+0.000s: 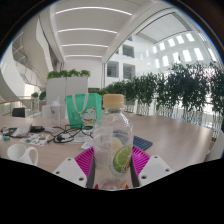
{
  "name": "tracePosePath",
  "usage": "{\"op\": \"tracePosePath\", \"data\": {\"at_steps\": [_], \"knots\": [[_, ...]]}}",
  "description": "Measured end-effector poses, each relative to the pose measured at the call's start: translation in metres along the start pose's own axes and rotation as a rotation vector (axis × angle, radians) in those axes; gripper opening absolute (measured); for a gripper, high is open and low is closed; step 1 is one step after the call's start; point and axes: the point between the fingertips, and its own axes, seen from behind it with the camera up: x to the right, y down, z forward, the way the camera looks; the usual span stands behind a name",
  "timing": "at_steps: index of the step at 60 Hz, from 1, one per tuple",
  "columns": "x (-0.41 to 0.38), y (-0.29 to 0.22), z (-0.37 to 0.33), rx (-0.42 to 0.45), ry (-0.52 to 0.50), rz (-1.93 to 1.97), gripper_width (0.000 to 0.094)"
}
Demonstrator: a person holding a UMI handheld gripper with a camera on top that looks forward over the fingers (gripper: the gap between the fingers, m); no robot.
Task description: Pour water
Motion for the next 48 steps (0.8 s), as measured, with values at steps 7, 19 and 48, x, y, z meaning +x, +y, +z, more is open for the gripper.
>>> {"op": "tracePosePath", "data": {"at_steps": [7,19,48], "knots": [[0.001,0.000,-0.001,-0.009,0.014,0.002,0.0548],[0.007,0.035,-0.029,-0.224,0.014,0.041,0.0843],[-0.094,-0.073,-0.313,-0.234,0.090,0.043,0.0829]]}}
